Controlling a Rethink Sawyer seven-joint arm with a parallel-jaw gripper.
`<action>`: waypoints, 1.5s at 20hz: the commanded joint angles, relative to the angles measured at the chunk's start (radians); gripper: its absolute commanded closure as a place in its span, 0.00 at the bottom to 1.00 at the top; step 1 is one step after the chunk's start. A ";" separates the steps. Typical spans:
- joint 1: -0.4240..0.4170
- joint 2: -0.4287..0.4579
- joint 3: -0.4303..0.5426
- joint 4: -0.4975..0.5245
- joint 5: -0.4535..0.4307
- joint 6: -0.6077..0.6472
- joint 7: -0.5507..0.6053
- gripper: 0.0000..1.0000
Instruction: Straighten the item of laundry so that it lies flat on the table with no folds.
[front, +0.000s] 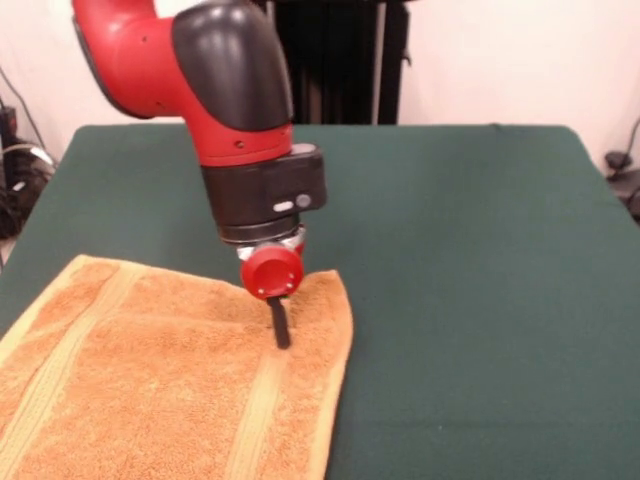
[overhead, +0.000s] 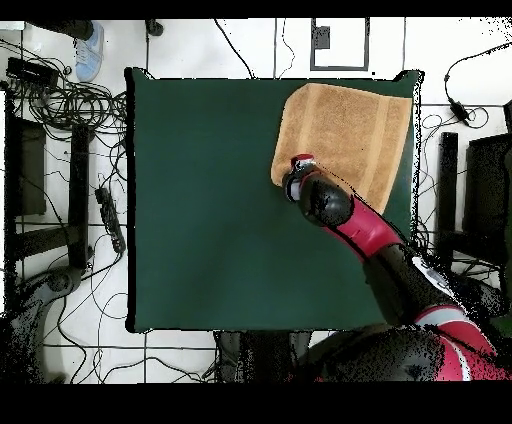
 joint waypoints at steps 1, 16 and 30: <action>0.107 -0.011 0.086 0.106 0.136 -0.043 0.291 1.00; 0.119 -0.034 0.149 0.178 0.250 -0.132 0.281 1.00; -0.087 0.037 0.172 0.179 0.070 -0.060 0.038 1.00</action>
